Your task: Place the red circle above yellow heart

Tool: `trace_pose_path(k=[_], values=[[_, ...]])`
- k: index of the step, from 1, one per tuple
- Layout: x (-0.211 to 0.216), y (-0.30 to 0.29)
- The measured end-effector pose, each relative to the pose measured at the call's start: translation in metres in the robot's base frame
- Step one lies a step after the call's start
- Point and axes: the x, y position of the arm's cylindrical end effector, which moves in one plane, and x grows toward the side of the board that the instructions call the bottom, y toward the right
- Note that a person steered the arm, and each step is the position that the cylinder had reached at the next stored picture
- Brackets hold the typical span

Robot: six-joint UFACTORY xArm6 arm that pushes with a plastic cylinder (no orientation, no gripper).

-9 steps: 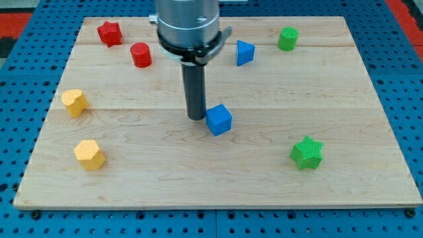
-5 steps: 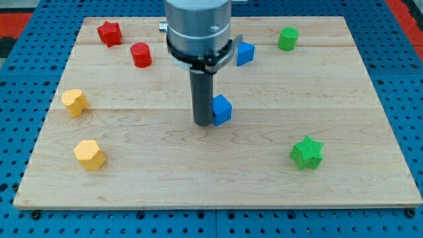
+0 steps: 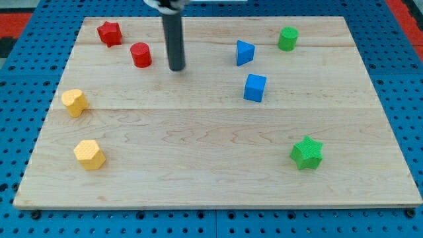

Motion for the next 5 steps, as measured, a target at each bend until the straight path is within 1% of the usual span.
trace_pose_path(k=[1, 2, 3, 5], values=[[-0.027, -0.022], [-0.019, -0.051], [0.019, -0.059], [0.033, -0.139]])
